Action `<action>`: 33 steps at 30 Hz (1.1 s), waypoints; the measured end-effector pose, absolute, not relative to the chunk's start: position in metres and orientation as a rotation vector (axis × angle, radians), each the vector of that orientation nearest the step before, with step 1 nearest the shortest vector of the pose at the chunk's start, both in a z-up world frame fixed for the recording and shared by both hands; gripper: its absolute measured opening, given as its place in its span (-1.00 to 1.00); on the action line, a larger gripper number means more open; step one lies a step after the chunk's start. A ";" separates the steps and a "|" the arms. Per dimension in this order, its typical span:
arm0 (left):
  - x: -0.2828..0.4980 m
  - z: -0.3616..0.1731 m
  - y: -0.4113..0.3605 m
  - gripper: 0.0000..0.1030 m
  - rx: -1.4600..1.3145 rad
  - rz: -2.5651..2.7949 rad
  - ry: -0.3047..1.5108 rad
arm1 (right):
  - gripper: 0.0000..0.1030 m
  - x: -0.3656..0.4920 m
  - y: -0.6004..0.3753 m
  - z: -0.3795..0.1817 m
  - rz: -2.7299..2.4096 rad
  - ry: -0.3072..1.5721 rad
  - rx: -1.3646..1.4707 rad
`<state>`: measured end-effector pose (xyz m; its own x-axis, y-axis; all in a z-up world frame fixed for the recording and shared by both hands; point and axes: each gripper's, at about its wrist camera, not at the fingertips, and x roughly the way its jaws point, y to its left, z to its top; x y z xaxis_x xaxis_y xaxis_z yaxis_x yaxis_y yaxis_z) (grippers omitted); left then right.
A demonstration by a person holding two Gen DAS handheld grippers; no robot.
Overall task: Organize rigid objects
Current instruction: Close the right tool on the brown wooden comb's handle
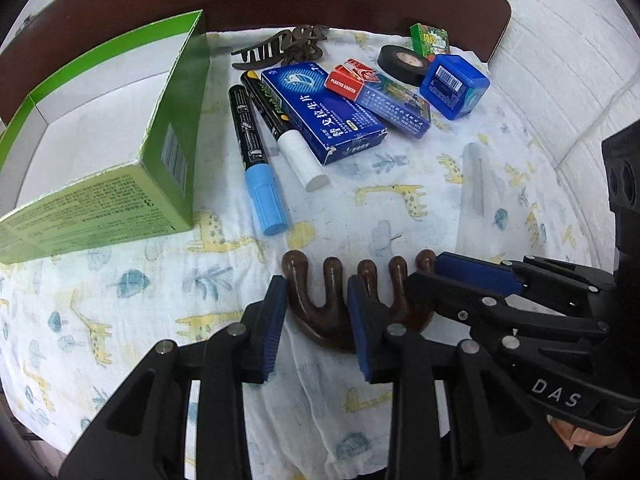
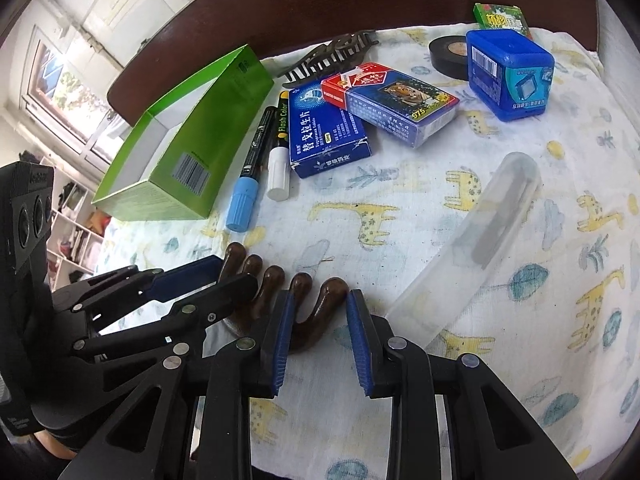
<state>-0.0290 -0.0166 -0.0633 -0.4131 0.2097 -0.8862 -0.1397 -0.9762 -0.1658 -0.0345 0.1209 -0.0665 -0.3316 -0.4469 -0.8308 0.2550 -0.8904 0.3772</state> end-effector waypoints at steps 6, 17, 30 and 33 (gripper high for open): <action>-0.025 -0.065 -0.011 -0.45 -1.555 2.481 -0.046 | -0.39 -0.030 0.124 -0.066 -2.242 -0.249 1.511; -0.018 -0.054 -0.013 -0.48 -1.494 2.538 -0.027 | -0.37 -0.027 0.120 -0.063 -2.239 -0.273 1.476; -0.009 -0.063 -0.019 -0.41 -1.531 2.496 -0.128 | -0.37 -0.026 0.119 -0.057 -2.279 -0.198 1.471; -0.008 -0.062 -0.025 -0.38 -1.552 2.499 -0.150 | -0.37 -0.021 0.127 -0.056 -2.281 -0.234 1.490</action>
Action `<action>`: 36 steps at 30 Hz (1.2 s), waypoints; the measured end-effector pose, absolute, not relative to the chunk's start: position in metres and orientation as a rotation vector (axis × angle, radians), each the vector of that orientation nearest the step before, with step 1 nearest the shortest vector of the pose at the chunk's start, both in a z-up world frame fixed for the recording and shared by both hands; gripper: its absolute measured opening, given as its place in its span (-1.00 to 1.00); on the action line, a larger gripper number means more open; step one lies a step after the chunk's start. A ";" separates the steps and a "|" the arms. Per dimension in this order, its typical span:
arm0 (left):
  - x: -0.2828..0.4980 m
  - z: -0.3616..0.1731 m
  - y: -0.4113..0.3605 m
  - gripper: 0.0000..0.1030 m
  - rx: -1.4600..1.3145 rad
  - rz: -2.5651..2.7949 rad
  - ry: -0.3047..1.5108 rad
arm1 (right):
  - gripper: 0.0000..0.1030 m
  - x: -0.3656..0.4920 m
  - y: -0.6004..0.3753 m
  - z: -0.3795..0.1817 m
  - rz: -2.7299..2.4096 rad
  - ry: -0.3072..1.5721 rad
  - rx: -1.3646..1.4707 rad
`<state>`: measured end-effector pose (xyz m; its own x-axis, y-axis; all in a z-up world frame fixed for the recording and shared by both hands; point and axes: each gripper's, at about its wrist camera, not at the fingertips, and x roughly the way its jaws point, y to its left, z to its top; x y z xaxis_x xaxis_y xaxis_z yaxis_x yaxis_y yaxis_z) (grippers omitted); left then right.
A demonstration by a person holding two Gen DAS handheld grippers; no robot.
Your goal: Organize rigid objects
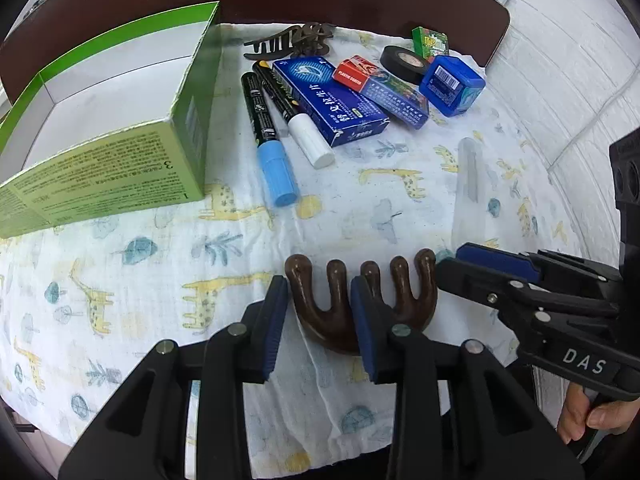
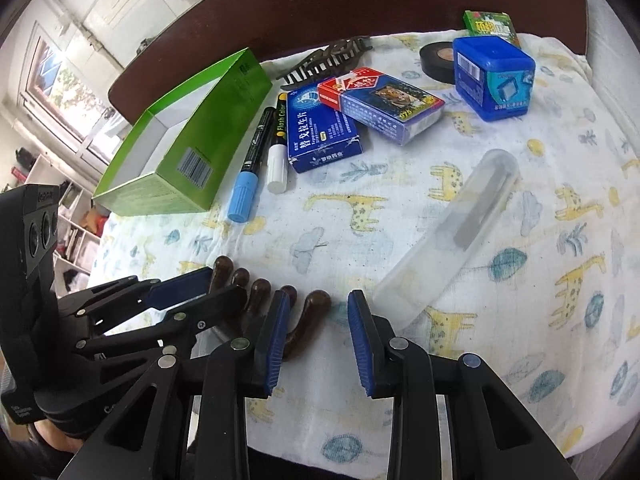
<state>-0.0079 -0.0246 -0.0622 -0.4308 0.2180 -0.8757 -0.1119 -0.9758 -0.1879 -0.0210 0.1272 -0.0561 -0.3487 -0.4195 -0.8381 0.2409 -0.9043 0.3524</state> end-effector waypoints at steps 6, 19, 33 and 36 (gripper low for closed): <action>-0.003 -0.063 -0.030 -0.37 -1.558 2.485 -0.182 | -0.37 -0.010 0.123 -0.056 -2.169 -0.310 1.513; -0.001 -0.058 -0.031 -0.40 -1.532 2.514 -0.181 | -0.37 -0.017 0.102 -0.061 -2.196 -0.218 1.512; -0.003 0.015 -0.077 -0.49 -1.281 2.694 -0.249 | -0.37 -0.027 0.067 0.015 -2.286 -0.088 1.218; -0.006 0.031 -0.101 -0.62 -1.241 2.699 -0.323 | -0.46 -0.036 0.048 0.032 -2.219 -0.125 1.163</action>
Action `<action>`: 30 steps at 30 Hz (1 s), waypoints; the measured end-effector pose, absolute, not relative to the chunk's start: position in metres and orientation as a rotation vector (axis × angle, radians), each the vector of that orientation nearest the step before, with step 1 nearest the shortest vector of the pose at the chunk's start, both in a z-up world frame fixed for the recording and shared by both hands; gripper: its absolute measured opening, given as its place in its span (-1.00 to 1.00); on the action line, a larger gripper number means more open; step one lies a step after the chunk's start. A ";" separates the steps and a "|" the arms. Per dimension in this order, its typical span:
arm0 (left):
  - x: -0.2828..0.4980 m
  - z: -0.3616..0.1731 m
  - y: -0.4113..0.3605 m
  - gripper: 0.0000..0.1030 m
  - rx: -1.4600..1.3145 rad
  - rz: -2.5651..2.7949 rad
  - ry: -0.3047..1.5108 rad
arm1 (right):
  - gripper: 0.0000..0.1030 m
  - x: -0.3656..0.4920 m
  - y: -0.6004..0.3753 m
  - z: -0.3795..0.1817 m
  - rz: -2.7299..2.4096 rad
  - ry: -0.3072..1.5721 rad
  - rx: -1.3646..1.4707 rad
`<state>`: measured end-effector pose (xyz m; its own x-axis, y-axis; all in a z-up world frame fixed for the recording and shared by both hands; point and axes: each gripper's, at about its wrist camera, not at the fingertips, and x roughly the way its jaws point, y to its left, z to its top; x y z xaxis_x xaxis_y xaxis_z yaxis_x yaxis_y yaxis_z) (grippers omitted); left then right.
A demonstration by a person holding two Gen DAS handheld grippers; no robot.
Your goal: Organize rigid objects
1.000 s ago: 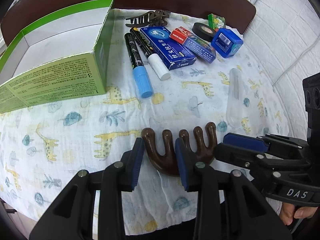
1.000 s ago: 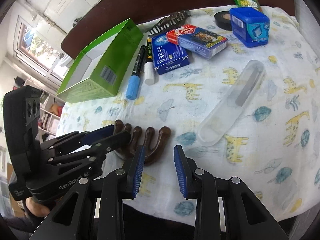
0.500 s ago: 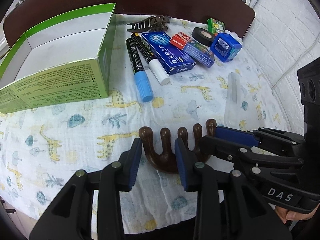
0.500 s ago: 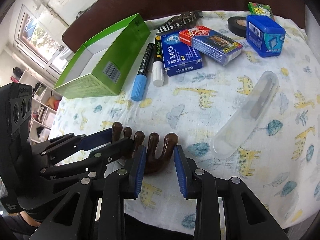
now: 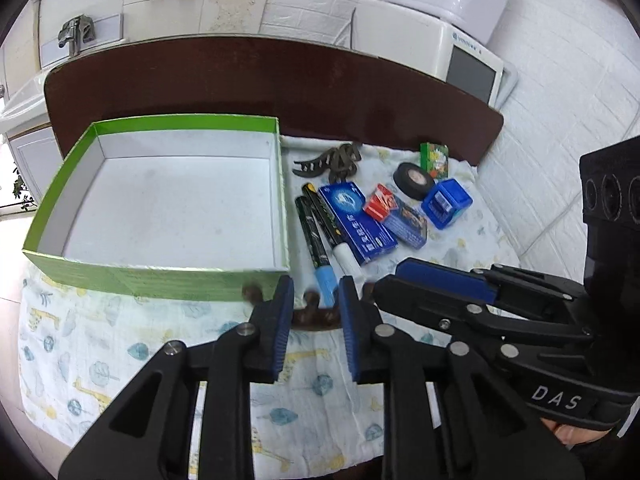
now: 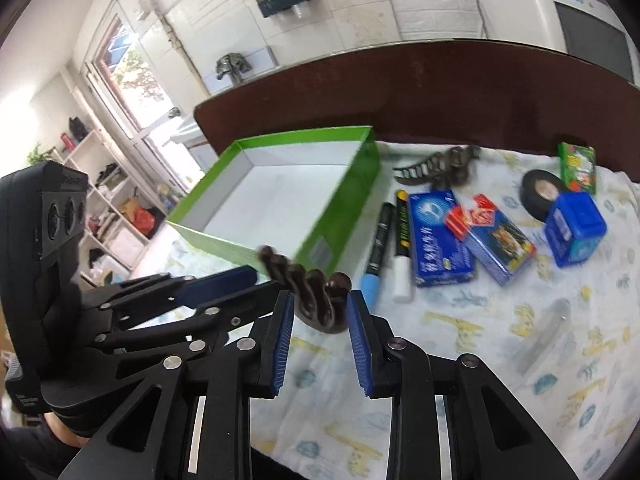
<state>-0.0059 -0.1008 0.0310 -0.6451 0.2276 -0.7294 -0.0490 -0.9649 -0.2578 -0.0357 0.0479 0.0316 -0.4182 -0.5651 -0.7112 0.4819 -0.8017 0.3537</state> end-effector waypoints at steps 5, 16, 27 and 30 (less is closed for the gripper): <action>-0.020 0.033 -0.131 -0.58 -1.308 2.758 -0.332 | -0.47 -0.056 0.011 0.046 -2.208 -0.078 1.110; 0.020 -0.043 -0.126 -0.40 -1.528 2.609 -0.317 | -0.47 -0.037 0.031 -0.026 -2.133 0.012 1.411; 0.013 -0.064 -0.118 -0.51 -1.595 2.559 -0.367 | -0.47 -0.046 0.014 -0.053 -2.067 0.072 1.486; 0.012 -0.064 -0.119 -0.65 -1.591 2.540 -0.376 | -0.47 -0.046 0.008 -0.052 -2.052 0.124 1.482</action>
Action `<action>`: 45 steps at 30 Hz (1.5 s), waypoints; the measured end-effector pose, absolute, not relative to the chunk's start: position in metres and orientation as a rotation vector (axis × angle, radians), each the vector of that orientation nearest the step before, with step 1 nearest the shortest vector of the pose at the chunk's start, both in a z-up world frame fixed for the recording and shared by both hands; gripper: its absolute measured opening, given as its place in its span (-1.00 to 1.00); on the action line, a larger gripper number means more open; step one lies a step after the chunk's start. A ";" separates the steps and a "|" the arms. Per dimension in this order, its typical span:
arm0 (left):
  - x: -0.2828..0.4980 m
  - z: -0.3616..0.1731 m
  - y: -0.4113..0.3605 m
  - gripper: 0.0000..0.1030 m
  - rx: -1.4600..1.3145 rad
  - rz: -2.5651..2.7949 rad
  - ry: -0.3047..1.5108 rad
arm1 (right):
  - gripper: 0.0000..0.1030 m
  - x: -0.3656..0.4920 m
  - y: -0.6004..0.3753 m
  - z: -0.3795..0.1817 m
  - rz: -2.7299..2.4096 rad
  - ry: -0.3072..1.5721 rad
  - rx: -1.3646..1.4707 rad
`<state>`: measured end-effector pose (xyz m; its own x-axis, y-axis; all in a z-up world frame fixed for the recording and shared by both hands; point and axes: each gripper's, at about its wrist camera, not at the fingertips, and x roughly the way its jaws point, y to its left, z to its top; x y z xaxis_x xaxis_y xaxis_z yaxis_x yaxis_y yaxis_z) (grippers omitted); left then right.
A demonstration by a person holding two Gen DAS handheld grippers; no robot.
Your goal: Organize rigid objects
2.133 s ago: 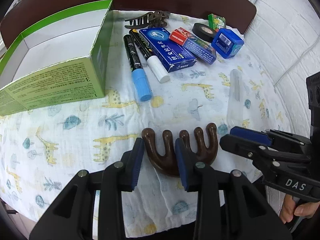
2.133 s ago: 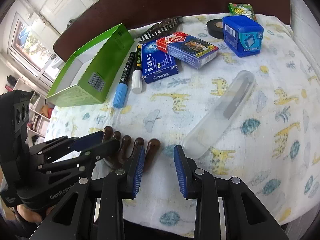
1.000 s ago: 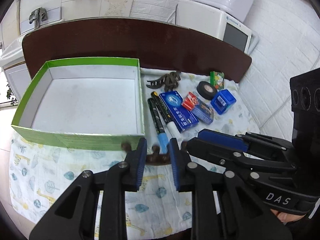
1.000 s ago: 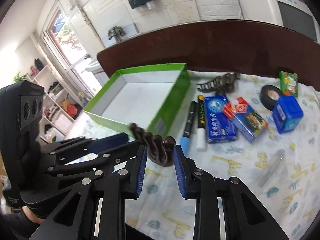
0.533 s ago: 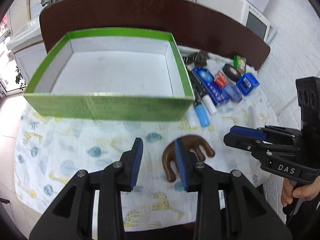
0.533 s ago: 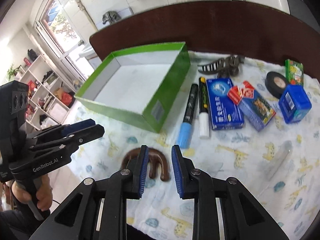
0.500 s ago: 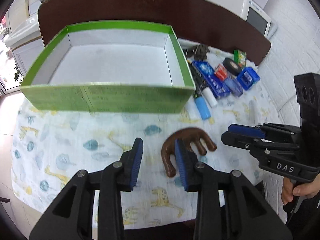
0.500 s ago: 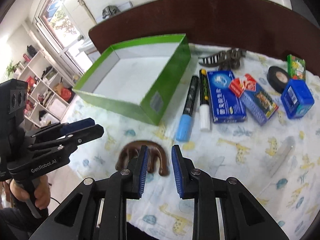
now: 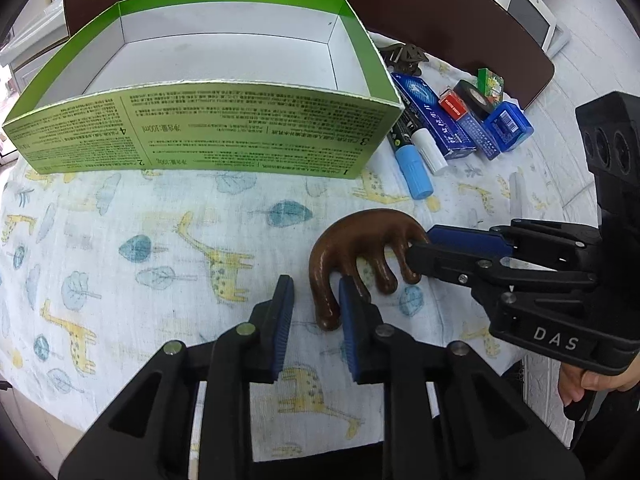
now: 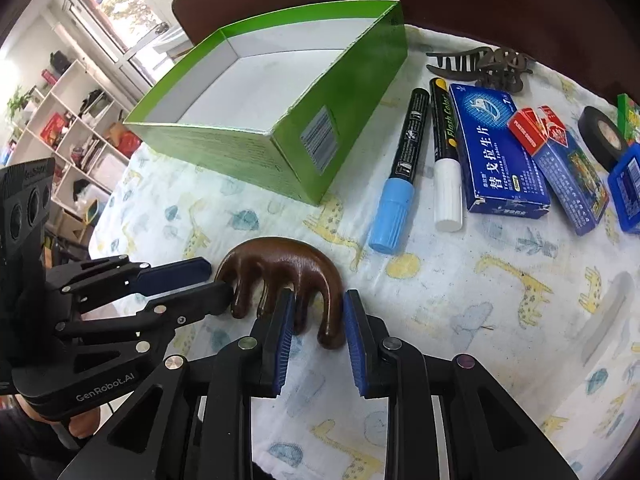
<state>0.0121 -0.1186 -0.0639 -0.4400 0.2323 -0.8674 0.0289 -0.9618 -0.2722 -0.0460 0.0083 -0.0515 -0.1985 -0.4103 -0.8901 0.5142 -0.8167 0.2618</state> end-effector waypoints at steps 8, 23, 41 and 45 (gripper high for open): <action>0.009 -0.063 -0.109 -0.80 -1.576 2.533 -0.275 | -0.36 -0.042 0.011 -0.054 -2.044 0.156 1.485; 0.010 -0.054 -0.103 -0.81 -1.549 2.562 -0.263 | -0.35 -0.035 0.011 -0.044 -2.115 0.194 1.449; 0.012 -0.011 -0.138 -0.88 -1.395 2.667 -0.353 | -0.76 -0.027 -0.020 0.016 -2.154 0.212 1.220; 0.021 -0.032 -0.155 -0.68 -1.495 2.693 -0.344 | -0.77 -0.039 0.007 -0.016 -2.094 0.076 1.398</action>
